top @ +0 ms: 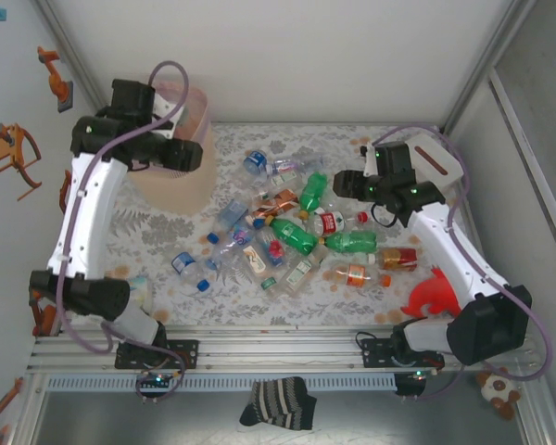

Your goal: Put the plastic bottles in the bin

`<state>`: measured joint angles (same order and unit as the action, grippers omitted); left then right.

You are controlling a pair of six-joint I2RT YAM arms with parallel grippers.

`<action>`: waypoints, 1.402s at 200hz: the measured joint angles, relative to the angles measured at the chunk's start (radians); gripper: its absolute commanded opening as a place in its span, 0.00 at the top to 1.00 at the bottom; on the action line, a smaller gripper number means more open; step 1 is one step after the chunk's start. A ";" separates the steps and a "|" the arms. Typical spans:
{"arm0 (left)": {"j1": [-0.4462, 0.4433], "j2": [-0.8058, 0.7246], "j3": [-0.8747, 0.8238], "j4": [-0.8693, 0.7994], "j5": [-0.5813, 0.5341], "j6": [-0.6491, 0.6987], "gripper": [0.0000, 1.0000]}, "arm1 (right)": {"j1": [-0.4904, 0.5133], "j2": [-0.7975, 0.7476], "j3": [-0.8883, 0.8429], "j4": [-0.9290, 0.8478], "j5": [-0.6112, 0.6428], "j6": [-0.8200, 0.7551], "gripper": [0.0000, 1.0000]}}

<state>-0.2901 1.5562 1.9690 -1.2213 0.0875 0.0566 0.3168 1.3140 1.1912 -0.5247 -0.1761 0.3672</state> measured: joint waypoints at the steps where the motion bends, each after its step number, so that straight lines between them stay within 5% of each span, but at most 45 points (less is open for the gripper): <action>1: -0.002 -0.005 -0.006 0.002 0.000 -0.001 0.26 | 0.000 0.000 0.001 -0.001 -0.001 0.000 0.32; 47: -0.110 -0.255 -0.422 0.113 -0.074 -0.178 0.26 | 0.000 0.012 0.019 -0.011 -0.025 0.000 0.32; 95: -0.114 -0.457 -0.845 0.231 -0.195 -0.652 0.26 | 0.000 0.050 0.022 -0.010 -0.064 0.000 0.32; 154: -0.116 -0.438 -0.991 0.192 -0.312 -1.142 0.22 | 0.002 0.062 0.022 -0.010 -0.089 0.000 0.32; 280: -0.116 -0.149 -1.127 0.378 -0.199 -1.216 0.16 | 0.006 0.072 0.024 -0.010 -0.093 0.000 0.32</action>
<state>-0.4065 1.4075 0.8417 -0.8436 -0.1116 -1.1591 0.3233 1.3865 1.2148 -0.5343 -0.2691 0.3672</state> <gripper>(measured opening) 0.856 0.683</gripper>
